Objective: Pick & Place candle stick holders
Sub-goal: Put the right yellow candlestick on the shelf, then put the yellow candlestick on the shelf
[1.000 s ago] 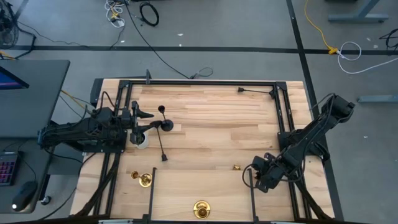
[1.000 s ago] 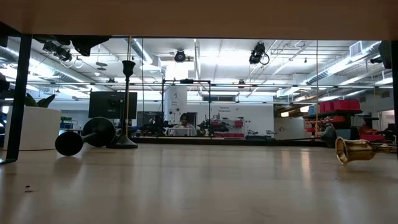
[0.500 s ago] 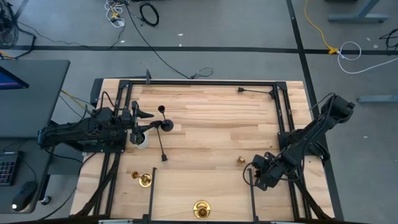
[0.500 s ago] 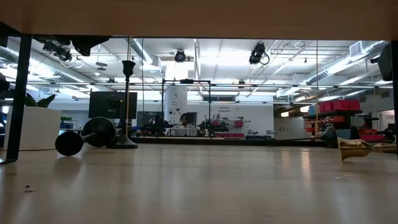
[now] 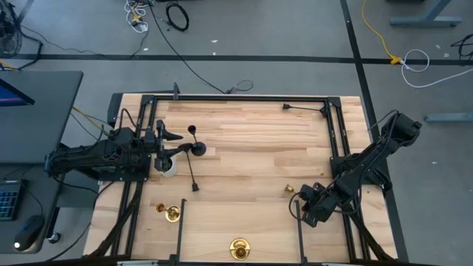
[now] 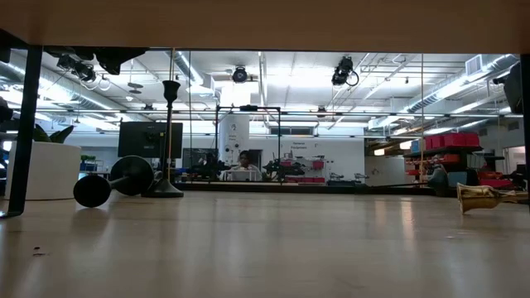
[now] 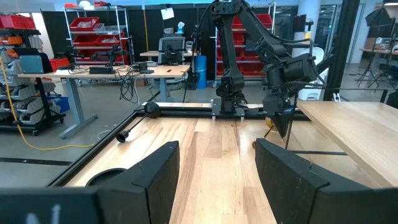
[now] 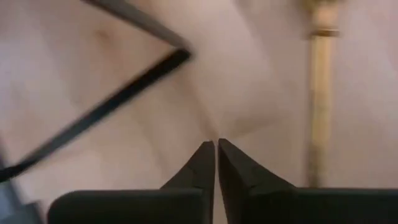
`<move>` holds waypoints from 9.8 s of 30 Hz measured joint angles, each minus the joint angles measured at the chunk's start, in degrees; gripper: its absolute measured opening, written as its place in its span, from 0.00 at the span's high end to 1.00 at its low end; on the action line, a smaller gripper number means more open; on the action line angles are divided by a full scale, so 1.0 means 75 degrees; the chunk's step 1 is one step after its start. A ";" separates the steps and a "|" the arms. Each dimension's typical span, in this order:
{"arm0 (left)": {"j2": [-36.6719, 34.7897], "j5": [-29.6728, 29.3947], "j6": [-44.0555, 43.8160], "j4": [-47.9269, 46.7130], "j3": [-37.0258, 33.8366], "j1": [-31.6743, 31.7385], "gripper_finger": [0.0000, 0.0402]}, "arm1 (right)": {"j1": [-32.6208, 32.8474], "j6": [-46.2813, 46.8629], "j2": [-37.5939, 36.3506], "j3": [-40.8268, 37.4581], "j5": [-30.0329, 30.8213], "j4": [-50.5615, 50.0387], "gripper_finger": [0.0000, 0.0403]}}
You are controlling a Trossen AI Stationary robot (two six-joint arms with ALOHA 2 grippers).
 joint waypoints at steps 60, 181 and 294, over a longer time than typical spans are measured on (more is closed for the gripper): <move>-0.0001 -0.0002 0.0016 0.0000 0.0000 -0.0002 0.47 | -0.0983 -0.1259 0.0602 0.1323 0.0263 -0.2335 0.62; -0.0003 -0.0002 0.0005 -0.0178 -0.0002 -0.0002 0.47 | 0.0476 -0.6807 -0.0989 0.2735 0.8256 0.1935 0.99; 0.0000 -0.0002 0.0029 -0.0227 -0.0003 0.0001 0.47 | 0.1226 -1.2386 0.4354 0.2707 0.4721 1.2542 0.65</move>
